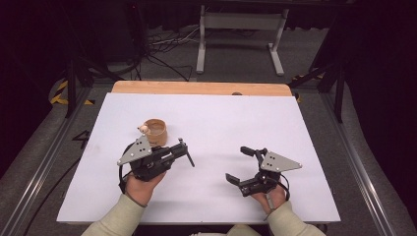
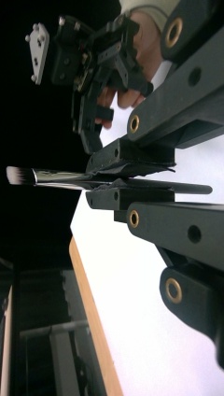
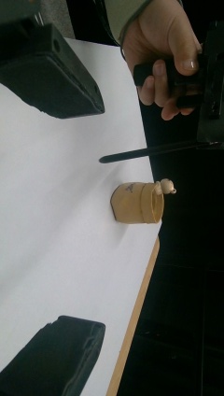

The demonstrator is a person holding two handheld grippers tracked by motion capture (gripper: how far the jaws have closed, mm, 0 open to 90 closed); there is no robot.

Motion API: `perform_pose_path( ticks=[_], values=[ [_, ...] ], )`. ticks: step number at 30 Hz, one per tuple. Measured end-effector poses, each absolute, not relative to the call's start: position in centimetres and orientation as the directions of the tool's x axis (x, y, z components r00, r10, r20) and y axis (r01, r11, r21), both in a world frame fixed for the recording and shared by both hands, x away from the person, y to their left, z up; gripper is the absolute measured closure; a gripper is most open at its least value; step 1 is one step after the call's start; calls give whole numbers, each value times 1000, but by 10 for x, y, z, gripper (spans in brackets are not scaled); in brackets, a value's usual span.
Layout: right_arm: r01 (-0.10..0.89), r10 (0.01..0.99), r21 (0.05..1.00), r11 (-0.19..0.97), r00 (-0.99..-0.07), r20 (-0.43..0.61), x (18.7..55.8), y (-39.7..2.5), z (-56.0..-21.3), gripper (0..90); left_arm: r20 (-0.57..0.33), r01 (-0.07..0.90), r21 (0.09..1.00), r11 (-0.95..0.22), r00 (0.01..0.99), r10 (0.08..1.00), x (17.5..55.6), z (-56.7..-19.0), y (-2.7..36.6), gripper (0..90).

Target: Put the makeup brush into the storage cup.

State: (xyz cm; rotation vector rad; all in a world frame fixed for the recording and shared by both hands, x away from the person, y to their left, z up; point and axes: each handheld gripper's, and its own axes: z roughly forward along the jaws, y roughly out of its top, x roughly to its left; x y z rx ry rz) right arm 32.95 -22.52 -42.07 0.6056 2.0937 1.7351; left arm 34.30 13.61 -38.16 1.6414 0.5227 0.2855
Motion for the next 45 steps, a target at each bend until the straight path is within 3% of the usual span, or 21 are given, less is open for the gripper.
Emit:
perform_pose_path(
  ticks=[19, 45],
  values=[
    [120, 560, 981, 151, -828, 15, 330, -243, -425, 0, -63, 141, 987, -78, 783, 618, 366, -361, 151, 825],
    [137, 552, 980, 143, -833, 36, 333, -243, -427, 0, -79, 154, 988, -29, 650, 756, 386, -351, 166, 824]
  ],
)
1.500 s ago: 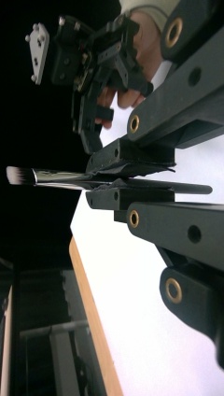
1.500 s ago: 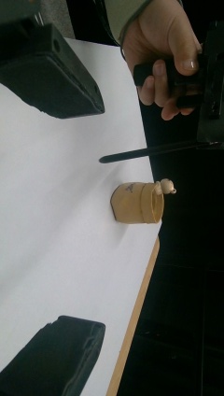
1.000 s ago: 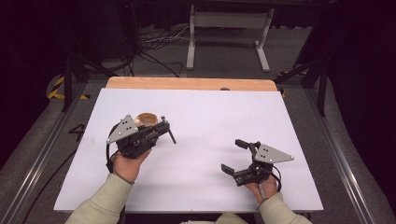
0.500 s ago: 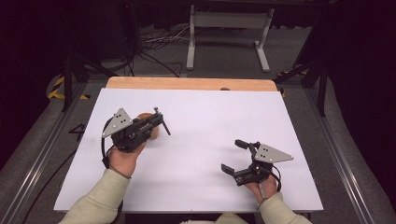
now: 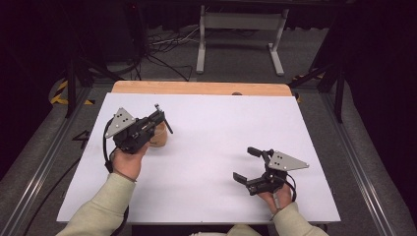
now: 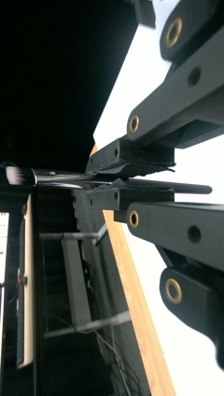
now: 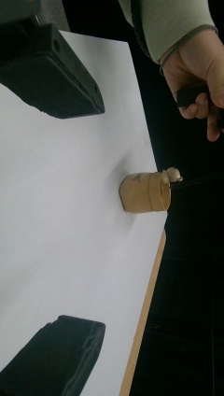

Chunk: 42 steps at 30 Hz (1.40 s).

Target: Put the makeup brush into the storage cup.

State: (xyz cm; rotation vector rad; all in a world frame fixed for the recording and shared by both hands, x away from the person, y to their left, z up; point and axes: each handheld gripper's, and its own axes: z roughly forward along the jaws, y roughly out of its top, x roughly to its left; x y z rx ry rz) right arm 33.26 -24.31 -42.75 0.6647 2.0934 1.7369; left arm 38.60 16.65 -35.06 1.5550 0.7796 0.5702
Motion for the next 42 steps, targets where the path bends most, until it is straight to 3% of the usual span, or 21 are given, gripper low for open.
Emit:
perform_pose_path(
  ticks=[22, 32, 42],
  values=[
    [141, 547, 981, 135, -836, 45, 332, -244, -428, 0, -58, 154, 988, -16, 462, 885, 395, -353, 180, 824],
    [142, 542, 981, 134, -839, 48, 332, -243, -428, 0, -59, 164, 986, -12, 422, 905, 398, -355, 182, 824],
    [144, 537, 981, 130, -842, 53, 332, -243, -428, 0, -65, 175, 985, -15, 442, 895, 402, -364, 181, 823]
  ],
)
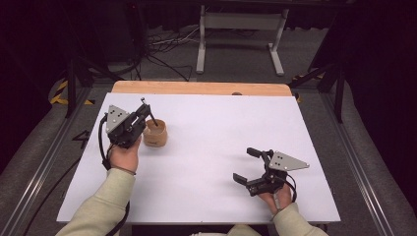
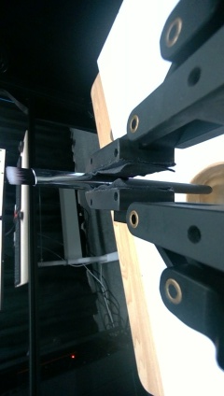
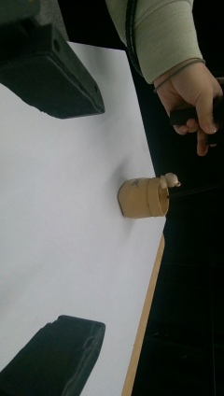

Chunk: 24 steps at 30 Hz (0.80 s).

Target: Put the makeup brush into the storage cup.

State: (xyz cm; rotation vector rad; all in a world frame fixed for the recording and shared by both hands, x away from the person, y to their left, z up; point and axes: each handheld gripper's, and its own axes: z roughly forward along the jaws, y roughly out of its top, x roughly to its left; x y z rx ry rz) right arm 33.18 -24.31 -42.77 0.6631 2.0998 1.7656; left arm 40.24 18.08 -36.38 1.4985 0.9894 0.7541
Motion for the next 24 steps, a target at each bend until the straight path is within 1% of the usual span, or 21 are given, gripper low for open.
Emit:
perform_pose_path(
  ticks=[15, 20, 24],
  values=[
    [142, 532, 982, 128, -845, 53, 332, -243, -427, 0, -89, 221, 975, -12, 443, 892, 410, -380, 185, 823],
    [142, 531, 982, 126, -846, 54, 331, -243, -427, 0, -74, 218, 976, -30, 451, 890, 411, -386, 183, 821],
    [141, 532, 982, 125, -845, 54, 331, -243, -427, 0, -83, 229, 973, -27, 454, 887, 412, -391, 183, 821]
  ],
)
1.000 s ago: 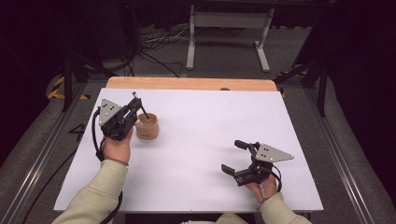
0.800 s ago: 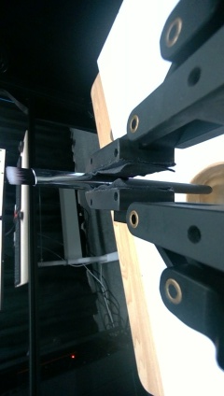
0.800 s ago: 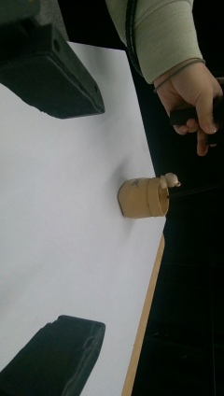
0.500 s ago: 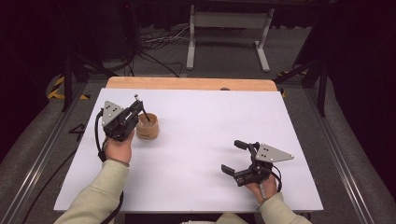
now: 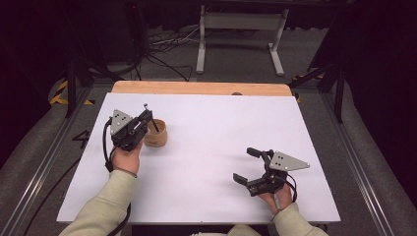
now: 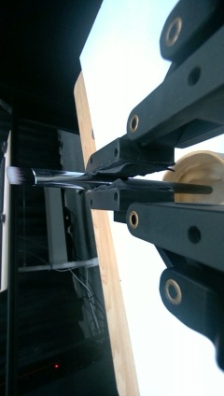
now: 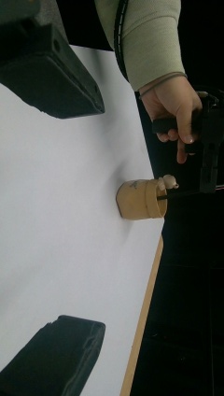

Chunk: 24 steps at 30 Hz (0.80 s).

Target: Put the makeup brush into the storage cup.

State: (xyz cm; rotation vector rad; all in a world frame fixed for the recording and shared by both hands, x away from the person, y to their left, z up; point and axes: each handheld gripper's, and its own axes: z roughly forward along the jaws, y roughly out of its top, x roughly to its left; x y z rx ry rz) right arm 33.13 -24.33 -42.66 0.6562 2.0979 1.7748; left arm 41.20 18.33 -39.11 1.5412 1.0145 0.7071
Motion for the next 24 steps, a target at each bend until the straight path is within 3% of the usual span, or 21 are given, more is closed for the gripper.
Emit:
perform_pose_path(
  ticks=[9, 13, 16, 21, 24],
  values=[
    [141, 531, 982, 124, -846, 54, 332, -244, -426, 0, -83, 241, 970, -36, 466, 881, 413, -398, 184, 819],
    [142, 531, 982, 123, -846, 56, 332, -244, -426, 0, -51, 217, 974, -64, 486, 873, 410, -396, 183, 762],
    [143, 531, 982, 120, -846, 59, 331, -244, -426, 0, -59, 207, 977, -55, 509, 859, 408, -392, 184, 645],
    [143, 533, 983, 117, -844, 59, 331, -245, -425, 0, -59, 187, 981, -52, 542, 838, 405, -388, 189, 289],
    [142, 532, 983, 115, -844, 60, 331, -245, -425, 0, -61, 166, 985, -44, 575, 816, 400, -385, 192, 166]
  ],
)
